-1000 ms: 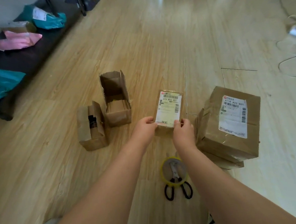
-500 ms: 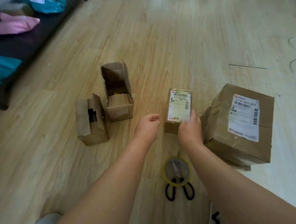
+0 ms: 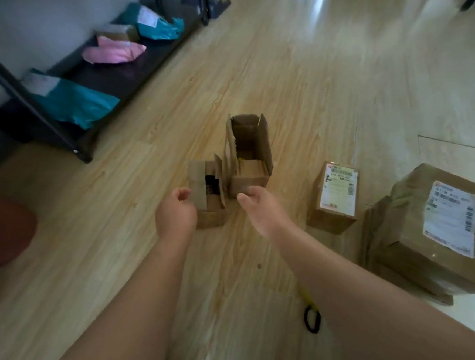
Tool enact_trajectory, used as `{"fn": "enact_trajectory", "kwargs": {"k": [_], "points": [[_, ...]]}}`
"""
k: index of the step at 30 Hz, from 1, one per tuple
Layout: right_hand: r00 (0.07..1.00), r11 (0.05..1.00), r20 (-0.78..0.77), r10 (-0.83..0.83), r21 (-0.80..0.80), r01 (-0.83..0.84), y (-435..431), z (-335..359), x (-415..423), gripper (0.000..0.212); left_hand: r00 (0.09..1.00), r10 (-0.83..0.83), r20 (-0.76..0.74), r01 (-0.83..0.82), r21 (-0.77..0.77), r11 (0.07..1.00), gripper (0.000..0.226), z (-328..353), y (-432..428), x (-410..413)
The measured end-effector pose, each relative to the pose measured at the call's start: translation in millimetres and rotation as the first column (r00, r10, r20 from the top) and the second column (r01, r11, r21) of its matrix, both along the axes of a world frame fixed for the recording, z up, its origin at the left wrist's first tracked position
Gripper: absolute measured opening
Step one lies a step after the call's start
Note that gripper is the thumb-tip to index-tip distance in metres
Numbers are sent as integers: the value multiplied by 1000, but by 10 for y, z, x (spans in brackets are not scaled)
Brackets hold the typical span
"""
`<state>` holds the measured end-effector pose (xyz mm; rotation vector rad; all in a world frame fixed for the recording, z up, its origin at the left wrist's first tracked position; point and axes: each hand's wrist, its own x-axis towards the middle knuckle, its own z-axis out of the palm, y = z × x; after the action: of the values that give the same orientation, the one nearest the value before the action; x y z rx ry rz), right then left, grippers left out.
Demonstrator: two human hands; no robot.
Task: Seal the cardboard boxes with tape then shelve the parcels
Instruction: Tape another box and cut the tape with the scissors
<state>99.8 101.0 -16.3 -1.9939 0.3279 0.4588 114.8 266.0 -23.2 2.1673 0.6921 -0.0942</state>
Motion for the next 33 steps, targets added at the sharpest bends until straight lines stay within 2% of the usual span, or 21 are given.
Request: {"fn": "enact_trajectory", "kwargs": {"k": [3, 6, 11, 14, 16, 21, 23, 25, 28, 33], "points": [[993, 997, -96, 66, -41, -70, 235, -124, 193, 61, 987, -120, -103, 122, 10, 992, 41, -123, 58, 163], [986, 993, -157, 61, -87, -75, 366, -267, 354, 62, 976, -167, -140, 168, -8, 986, 44, -251, 76, 259], [982, 975, -160, 100, -179, -128, 482, -429, 493, 37, 973, -168, -156, 167, -21, 986, 45, -421, 160, 192], [979, 951, -131, 158, -246, -186, 466, -455, 479, 29, 985, -65, -162, 47, -107, 993, 47, -434, 205, 71], [983, 963, -103, 155, -205, -173, 438, -427, 373, 29, 988, 10, -157, -37, -170, 985, 49, -398, 231, -33], [993, 990, 13, 115, -79, -113, 326, -151, -102, 33, 990, 108, -95, -132, -301, 945, 39, -147, 167, -320], [991, 995, 84, 100, -29, -98, 236, 77, -336, 31, 988, 145, -48, -153, -353, 923, 47, 31, 101, -450], [987, 996, 137, 82, 15, -85, 135, 293, -568, 31, 988, 154, 0, -142, -376, 915, 55, 188, 32, -571], [981, 996, 188, 48, 66, -61, -6, 564, -889, 30, 988, 137, 66, -103, -376, 921, 52, 443, -88, -789], [981, 1000, 193, -2, 12, -1, -230, 851, -1282, 26, 996, 49, 77, -19, -352, 936, 48, 763, -273, -1123]]}}
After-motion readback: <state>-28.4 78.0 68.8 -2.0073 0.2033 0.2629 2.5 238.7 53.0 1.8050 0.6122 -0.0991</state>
